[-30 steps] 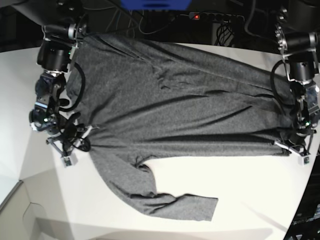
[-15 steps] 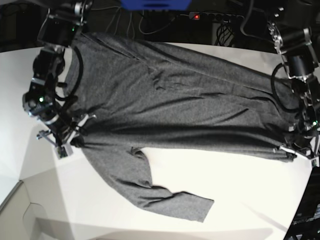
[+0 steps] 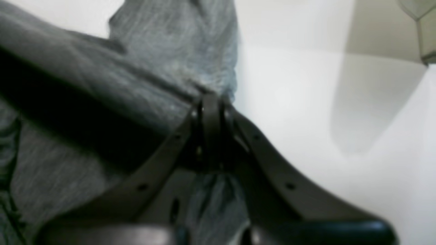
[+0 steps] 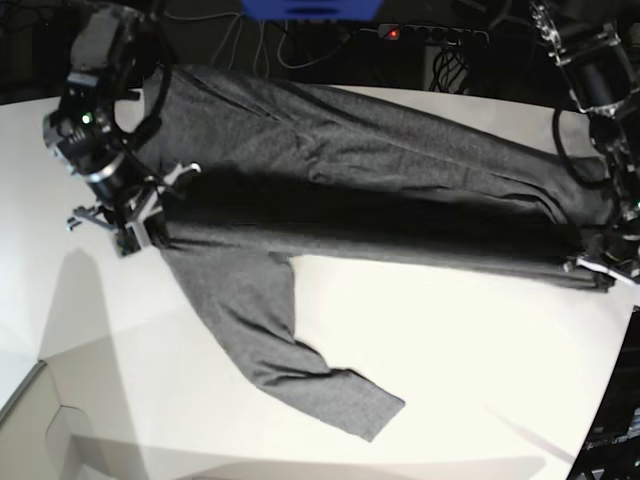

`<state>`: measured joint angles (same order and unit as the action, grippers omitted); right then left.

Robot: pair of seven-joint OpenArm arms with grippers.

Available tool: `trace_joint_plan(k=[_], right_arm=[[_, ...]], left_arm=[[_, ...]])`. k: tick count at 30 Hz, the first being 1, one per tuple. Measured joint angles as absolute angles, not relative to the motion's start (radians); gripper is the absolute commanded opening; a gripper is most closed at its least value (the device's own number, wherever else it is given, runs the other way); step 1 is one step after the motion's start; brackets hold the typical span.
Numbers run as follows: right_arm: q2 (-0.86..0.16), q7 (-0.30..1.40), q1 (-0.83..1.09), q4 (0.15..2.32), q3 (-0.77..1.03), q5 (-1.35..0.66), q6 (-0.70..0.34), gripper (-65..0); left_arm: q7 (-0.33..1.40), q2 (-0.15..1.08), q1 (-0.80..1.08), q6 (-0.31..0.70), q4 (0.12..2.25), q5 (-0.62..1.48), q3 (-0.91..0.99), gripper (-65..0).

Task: Layout the t-shirt on the table in an organized manner, then fold the t-shirt properly
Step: 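Lift the side edge with both grippers and fold it over toward the collar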

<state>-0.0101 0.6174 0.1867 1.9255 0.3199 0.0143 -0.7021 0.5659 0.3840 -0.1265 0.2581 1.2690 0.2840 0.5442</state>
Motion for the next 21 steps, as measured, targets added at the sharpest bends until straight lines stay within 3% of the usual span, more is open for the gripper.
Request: trace_joint_plan(k=[7, 21], right_arm=[[0.003, 0.617, 0.278, 1.954, 0.323, 0.014, -0.702, -65.0], [0.003, 0.618, 0.392, 1.953, 0.319, 0.014, -0.702, -65.0]], left_arm=[[0.65, 0.368, -0.055, 0.264, 1.38, 0.288, 0.599, -64.8], [0.644, 0.335, 0.115, 0.263, 1.428, 0.288, 0.637, -64.8]])
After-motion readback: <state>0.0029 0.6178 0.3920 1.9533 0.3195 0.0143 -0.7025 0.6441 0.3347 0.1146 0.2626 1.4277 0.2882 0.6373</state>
